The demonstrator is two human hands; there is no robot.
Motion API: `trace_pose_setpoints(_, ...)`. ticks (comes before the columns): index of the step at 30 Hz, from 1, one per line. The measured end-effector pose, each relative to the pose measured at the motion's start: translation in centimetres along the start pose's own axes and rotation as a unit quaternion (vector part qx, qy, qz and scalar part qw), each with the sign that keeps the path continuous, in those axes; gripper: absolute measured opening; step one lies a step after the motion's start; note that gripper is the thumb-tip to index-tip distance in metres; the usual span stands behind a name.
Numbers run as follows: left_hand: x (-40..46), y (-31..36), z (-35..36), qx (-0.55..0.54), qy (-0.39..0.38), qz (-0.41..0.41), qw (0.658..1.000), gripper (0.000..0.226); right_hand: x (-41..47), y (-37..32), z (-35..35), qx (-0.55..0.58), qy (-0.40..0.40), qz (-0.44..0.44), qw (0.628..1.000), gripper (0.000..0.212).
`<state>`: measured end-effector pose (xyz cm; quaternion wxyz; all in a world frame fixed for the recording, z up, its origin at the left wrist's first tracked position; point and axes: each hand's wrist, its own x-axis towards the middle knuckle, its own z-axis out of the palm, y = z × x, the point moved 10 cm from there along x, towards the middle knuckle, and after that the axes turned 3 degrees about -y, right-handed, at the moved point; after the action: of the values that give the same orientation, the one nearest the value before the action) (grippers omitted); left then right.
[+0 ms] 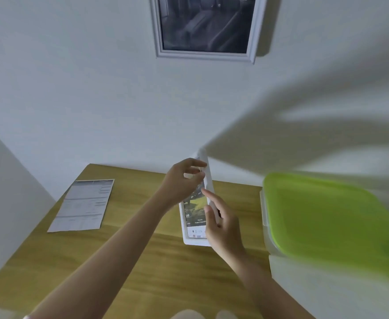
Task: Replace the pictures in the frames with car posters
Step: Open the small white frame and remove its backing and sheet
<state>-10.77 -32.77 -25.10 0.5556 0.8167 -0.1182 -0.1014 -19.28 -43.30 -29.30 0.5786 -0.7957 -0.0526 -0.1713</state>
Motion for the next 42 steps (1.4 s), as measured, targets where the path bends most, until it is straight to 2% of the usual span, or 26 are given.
trace_pose_setpoints(5, 0.5, -0.2, 0.0, 0.024, 0.002, 0.006, 1.0, 0.027, -0.1, 0.2, 1.6, -0.053, -0.018, -0.022, 0.998, 0.038)
trace_pose_setpoints(10, 0.9, -0.1, -1.6, 0.049, 0.05, 0.014, 0.997, 0.033, 0.3, 0.4, 2.0, 0.051, -0.062, -0.019, 0.997, 0.04)
trace_pose_setpoints(13, 1.2, -0.2, -2.9, 0.055, 0.077, 0.008, 0.995, 0.033, 0.8, 2.1, 0.9, 0.059, -0.034, 0.021, 0.997, 0.046)
trace_pose_setpoints(18, 1.2, -0.5, -5.2, 0.075, 0.097, 0.028, 0.992, 0.034, 1.7, 6.7, -1.1, 0.041, 0.029, 0.118, 0.992, 0.041)
trace_pose_setpoints(22, 1.1, -2.4, -6.3, -0.011, 0.094, 0.011, 0.995, 0.037, 1.8, 9.0, -1.1, 0.159, 0.037, 0.176, 0.971, 0.033)
trace_pose_setpoints(24, 0.8, -3.7, -6.5, -0.067, 0.097, -0.002, 0.993, 0.036, 1.7, 9.1, -1.2, 0.188, 0.05, 0.177, 0.965, 0.045)
trace_pose_setpoints(29, -1.3, -8.2, -6.3, -0.057, 0.125, -0.042, 0.99, 0.036, 0.5, 10.7, -0.6, 0.132, 0.066, 0.184, 0.972, 0.056)
trace_pose_setpoints(32, -3.0, -11.8, -5.1, -0.034, 0.111, -0.083, 0.99, 0.043, -0.6, 11.9, 0.1, 0.094, 0.071, 0.207, 0.971, 0.055)
trace_pose_setpoints(36, -5.6, -16.7, -3.2, -0.007, 0.072, -0.149, 0.986, 0.05, -2.2, 14.1, 1.1, 0.083, 0.089, 0.279, 0.952, 0.049)
trace_pose_setpoints(42, -8.6, -22.0, -3.4, 0.022, 0.082, -0.202, 0.976, 0.057, -3.8, 15.2, 4.5, 0.026, 0.034, 0.324, 0.945, 0.048)
